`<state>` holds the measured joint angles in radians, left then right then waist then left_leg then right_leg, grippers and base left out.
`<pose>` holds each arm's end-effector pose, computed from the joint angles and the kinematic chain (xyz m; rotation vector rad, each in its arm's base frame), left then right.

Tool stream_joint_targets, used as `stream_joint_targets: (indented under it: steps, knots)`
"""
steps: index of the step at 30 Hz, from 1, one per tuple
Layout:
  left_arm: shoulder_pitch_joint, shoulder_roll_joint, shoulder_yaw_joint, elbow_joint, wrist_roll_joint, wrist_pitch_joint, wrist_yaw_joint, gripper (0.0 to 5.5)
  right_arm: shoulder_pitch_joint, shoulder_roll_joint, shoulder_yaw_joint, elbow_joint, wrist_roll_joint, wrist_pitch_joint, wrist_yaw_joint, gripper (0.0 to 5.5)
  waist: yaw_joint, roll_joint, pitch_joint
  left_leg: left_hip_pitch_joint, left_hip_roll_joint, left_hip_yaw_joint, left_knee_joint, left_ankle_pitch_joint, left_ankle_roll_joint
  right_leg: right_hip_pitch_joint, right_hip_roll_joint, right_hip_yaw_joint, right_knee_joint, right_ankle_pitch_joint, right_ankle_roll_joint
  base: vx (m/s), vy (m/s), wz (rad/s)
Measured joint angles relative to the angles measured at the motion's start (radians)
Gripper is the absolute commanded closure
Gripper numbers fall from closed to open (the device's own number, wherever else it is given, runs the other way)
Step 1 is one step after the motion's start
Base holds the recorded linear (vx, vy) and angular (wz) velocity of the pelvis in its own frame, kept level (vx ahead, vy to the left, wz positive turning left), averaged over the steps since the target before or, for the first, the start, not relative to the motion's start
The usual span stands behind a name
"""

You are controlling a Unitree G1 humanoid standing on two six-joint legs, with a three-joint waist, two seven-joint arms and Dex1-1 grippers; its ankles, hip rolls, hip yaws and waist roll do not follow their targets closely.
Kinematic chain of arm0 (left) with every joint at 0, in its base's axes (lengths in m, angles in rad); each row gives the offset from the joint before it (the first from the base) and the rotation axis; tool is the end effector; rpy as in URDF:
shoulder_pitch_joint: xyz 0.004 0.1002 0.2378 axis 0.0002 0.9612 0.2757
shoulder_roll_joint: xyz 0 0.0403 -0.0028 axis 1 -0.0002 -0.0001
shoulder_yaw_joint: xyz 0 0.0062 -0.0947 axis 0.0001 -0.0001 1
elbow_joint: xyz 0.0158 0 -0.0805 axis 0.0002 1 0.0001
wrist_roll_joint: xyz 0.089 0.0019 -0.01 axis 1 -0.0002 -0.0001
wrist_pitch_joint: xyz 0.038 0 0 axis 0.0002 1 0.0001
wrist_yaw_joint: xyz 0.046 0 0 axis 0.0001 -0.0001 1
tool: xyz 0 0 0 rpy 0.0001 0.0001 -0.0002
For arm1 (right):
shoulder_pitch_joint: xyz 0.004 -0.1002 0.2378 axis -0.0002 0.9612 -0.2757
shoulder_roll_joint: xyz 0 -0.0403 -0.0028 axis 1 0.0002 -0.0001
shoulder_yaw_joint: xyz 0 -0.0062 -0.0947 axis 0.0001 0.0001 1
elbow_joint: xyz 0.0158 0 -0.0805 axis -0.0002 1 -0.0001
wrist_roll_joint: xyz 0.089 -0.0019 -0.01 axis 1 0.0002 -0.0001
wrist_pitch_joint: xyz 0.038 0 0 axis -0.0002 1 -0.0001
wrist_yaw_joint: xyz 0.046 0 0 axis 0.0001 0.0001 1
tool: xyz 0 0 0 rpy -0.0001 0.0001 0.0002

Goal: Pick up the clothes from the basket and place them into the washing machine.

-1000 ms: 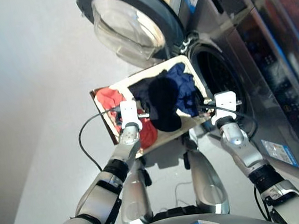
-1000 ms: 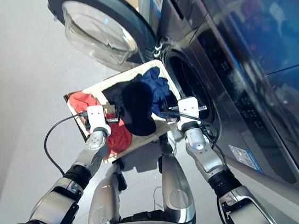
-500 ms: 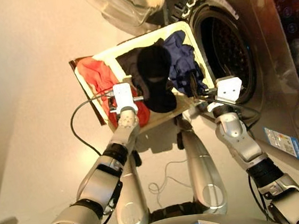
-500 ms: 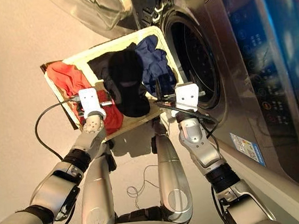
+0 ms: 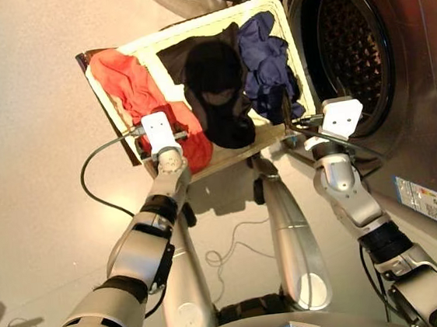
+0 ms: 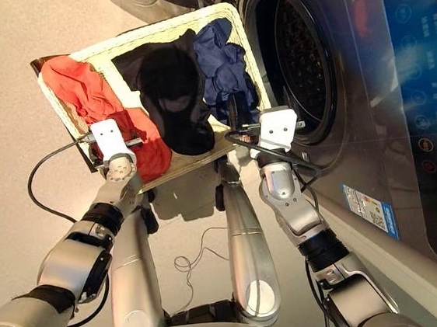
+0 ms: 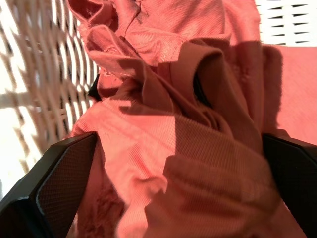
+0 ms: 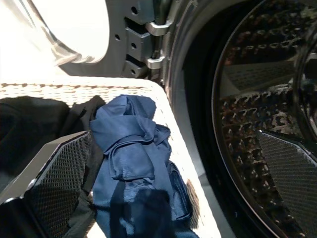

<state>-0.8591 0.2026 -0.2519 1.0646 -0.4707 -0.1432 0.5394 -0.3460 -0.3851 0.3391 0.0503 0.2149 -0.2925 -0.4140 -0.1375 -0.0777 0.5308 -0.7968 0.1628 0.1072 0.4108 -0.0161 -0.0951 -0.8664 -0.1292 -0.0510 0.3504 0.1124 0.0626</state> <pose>0.3228 0.1417 0.0928 -0.0038 0.1198 0.4200 0.2387 -0.1408 0.1173 -0.0759 -0.5007 -0.0009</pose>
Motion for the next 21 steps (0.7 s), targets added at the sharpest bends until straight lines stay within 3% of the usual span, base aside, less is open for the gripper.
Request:
stream_joint_targets:
  steps: [9, 21]
  knots:
    - [-0.020, 0.040, -0.018, -0.010, -0.039, -0.005, -0.073, 0.00, 0.001, -0.002, -0.023, -0.046, 0.028, -0.005, 0.033, 0.00, -0.003, -0.002, 0.001, -0.057, 0.008, 0.000, 0.044, -0.019, 0.002, -0.047, 0.006, 0.005, 0.015, -0.001, 0.003, 0.000, 0.000, 0.000]
    - [-0.045, 0.045, -0.034, -0.009, -0.038, -0.016, -0.090, 0.00, 0.001, -0.028, -0.025, -0.096, 0.037, -0.019, 0.060, 0.00, -0.002, -0.004, -0.001, -0.102, 0.008, -0.006, 0.068, -0.027, 0.003, -0.086, 0.002, 0.002, 0.028, -0.008, 0.002, 0.023, 0.000, 0.002]
